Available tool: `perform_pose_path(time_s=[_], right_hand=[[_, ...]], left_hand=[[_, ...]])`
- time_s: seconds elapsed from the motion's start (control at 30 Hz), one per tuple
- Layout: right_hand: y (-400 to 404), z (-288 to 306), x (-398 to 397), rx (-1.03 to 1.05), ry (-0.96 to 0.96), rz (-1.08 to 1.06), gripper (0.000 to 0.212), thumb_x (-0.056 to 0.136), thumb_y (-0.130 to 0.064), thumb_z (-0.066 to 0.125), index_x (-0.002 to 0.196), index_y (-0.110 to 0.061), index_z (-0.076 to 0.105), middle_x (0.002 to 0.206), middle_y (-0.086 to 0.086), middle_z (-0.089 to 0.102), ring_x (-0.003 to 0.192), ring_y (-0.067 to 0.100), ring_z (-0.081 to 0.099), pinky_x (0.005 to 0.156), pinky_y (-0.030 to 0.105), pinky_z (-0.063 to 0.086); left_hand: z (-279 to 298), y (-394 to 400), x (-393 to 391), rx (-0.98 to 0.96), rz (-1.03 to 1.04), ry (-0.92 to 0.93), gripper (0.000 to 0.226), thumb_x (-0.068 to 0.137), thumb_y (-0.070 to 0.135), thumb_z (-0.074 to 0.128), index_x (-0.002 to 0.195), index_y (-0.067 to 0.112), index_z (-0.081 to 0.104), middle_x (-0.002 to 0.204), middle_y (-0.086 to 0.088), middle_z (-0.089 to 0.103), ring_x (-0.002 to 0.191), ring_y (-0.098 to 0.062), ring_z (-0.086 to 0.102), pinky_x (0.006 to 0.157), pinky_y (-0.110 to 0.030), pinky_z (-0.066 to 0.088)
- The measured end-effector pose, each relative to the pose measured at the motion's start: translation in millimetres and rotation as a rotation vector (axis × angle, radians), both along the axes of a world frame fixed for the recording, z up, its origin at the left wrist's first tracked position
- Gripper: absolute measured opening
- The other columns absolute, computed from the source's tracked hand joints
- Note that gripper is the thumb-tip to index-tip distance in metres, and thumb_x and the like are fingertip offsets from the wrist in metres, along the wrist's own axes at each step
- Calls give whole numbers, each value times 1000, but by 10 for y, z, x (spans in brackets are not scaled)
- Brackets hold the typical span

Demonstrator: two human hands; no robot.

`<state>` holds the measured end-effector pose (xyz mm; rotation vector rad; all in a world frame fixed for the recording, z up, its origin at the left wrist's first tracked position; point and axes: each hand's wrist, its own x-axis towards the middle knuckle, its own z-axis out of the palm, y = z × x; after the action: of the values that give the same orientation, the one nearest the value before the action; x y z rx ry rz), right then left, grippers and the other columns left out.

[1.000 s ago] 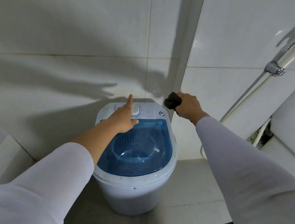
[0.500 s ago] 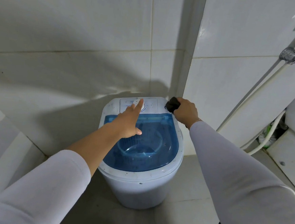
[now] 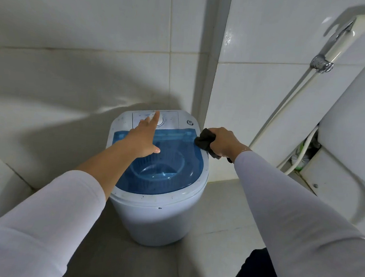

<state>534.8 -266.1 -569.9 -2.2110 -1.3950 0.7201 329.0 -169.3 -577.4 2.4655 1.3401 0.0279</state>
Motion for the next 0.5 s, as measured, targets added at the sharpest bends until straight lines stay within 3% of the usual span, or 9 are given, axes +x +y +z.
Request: perform_pose_path(time_s=[0.13, 0.23, 0.33, 0.5], right_hand=[[-205, 48, -39, -66, -23, 20, 16, 88, -13, 52, 85, -26, 62, 54, 4, 53, 47, 19, 46, 34, 12, 32], [-287, 129, -10, -176, -91, 49, 26, 85, -9, 51, 73, -30, 60, 59, 2, 57, 56, 23, 53, 57, 25, 49], [-357, 263, 41, -245, -218, 37, 29, 85, -1, 45, 89, -25, 61, 70, 1, 55, 63, 21, 54, 63, 30, 47], [-390, 322, 28, -121, -241, -21, 38, 84, 4, 38, 108, -16, 60, 93, 11, 63, 79, 26, 55, 68, 31, 46]], left_hand=[[-26, -45, -5, 52, 34, -12, 112, 81, 21, 73, 150, 22, -15, 162, -10, 2, 149, -30, 8, 116, -51, 25], [-25, -86, -25, 123, 26, -3, 111, 81, 22, 73, 150, 19, -14, 161, -12, 4, 148, -31, 6, 117, -52, 21], [-6, -142, -57, 168, -14, 23, 106, 85, 20, 68, 150, 18, -15, 161, -13, 1, 149, -30, 2, 119, -51, 14], [87, -227, -88, 136, -68, 1, 106, 85, 27, 68, 150, 18, -16, 162, -10, -4, 149, -29, -3, 119, -51, 12]])
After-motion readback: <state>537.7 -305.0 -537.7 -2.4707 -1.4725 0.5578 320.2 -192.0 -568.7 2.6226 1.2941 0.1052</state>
